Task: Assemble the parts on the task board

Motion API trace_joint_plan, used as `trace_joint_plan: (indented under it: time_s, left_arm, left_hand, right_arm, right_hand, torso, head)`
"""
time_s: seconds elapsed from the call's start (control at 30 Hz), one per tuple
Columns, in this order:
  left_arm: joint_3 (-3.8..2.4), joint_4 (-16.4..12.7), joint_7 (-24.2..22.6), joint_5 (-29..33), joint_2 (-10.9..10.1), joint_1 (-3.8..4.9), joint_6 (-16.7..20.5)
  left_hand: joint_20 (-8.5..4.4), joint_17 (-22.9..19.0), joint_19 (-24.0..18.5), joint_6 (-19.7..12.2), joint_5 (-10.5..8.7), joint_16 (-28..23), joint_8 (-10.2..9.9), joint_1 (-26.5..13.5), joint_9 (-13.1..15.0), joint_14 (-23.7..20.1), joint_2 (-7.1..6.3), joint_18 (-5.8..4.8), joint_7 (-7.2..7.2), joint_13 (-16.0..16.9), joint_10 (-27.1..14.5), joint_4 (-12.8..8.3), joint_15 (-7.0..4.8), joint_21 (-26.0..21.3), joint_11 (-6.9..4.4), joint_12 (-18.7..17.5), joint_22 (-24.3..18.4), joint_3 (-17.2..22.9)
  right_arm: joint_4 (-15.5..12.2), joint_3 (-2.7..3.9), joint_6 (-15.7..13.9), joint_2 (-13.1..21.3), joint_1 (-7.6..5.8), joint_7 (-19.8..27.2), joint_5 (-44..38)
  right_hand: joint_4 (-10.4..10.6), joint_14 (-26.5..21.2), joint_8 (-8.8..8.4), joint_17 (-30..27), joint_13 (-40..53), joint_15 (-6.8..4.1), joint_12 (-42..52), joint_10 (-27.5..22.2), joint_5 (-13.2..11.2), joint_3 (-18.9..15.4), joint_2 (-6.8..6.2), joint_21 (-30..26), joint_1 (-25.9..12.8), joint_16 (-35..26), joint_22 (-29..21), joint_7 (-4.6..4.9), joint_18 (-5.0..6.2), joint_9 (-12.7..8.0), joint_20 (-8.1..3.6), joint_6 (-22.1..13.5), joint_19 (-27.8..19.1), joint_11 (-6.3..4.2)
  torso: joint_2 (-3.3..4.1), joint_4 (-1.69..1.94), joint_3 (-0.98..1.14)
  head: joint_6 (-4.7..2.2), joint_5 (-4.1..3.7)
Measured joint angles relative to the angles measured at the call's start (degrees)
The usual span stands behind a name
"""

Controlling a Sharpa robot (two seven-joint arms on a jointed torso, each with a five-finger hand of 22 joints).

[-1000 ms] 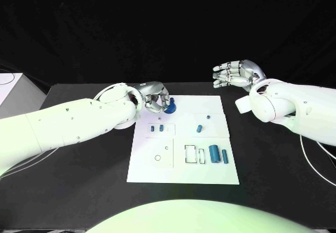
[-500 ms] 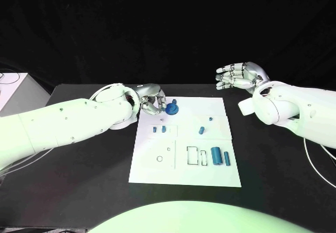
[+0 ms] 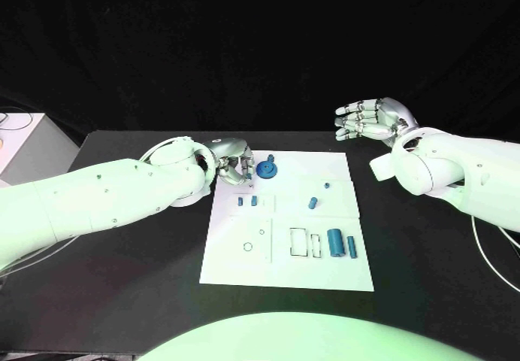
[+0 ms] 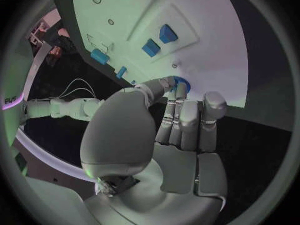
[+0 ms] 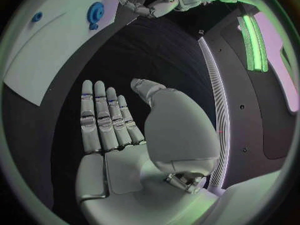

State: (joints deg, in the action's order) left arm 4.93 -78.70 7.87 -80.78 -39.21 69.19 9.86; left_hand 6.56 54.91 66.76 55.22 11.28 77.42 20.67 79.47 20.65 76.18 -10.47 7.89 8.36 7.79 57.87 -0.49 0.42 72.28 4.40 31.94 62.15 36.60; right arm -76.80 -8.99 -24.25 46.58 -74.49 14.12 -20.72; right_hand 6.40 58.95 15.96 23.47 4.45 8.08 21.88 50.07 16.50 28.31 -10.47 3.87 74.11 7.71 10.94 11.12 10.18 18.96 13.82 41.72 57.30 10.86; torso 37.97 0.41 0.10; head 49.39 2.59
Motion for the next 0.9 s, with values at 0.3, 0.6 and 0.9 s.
trace_joint_plan:
  time_s: [0.3, 0.6, 0.9]
  left_arm:
    - [0.22, 0.57, 0.02, -1.08, 0.50, -0.70, 0.05]
    - [0.25, 1.25, -0.03, -1.90, 1.00, -0.85, 0.04]
    - [0.31, 1.19, -0.19, -2.09, 1.33, -0.88, -0.49]
  left_hand:
    - [0.00, -0.01, 0.00, 0.12, 0.00, 0.00, -0.31, 0.00, 0.01, 0.00, 0.00, 0.00, -0.12, 0.00, 0.00, 0.00, 0.00, 0.00, 0.00, -0.21, 0.04, 0.00]
    - [0.00, -0.01, 0.00, 0.10, 0.00, 0.00, -0.31, 0.04, 0.03, 0.00, -0.04, 0.00, -0.13, 0.00, 0.00, 0.00, 0.00, 0.00, 0.00, -0.21, 0.02, -0.01]
    - [0.00, -0.06, 0.00, 0.08, 0.00, 0.00, -0.32, 0.04, 0.06, 0.00, -0.04, 0.00, -0.12, 0.00, 0.41, -0.16, 0.00, 0.00, 0.01, -0.21, -0.09, 0.15]
  right_arm:
    - [-0.08, 0.00, 0.00, 0.00, 0.05, 0.01, -0.66]
    - [-0.13, -0.01, 0.00, 0.00, 0.05, 0.01, -0.87]
    - [-0.18, -0.01, 0.00, 0.01, 0.05, 0.01, -0.95]
  right_hand:
    - [0.00, 0.00, 0.00, -0.07, -0.07, 0.00, 0.00, 0.00, 0.00, 0.00, 0.00, 0.00, 0.00, 0.00, -0.06, 0.00, 0.00, -0.06, 0.00, 0.00, 0.00, 0.00]
    - [0.00, 0.00, 0.00, -0.07, -0.07, 0.00, 0.00, 0.00, 0.00, 0.00, 0.00, 0.00, 0.00, 0.00, -0.11, 0.00, 0.00, -0.06, 0.00, 0.00, 0.00, 0.00]
    - [0.00, 0.00, 0.00, -0.06, -0.07, 0.00, 0.00, 0.00, 0.00, 0.00, 0.00, 0.00, 0.00, 0.00, -0.11, 0.00, 0.00, -0.06, 0.00, 0.00, 0.00, 0.00]
  torso:
    - [0.09, -0.02, 0.05]
    - [0.08, -0.12, 0.10]
    - [0.06, -0.04, 0.10]
  head:
    - [-0.01, 0.07]
    - [0.21, 0.05]
    - [0.42, -0.08]
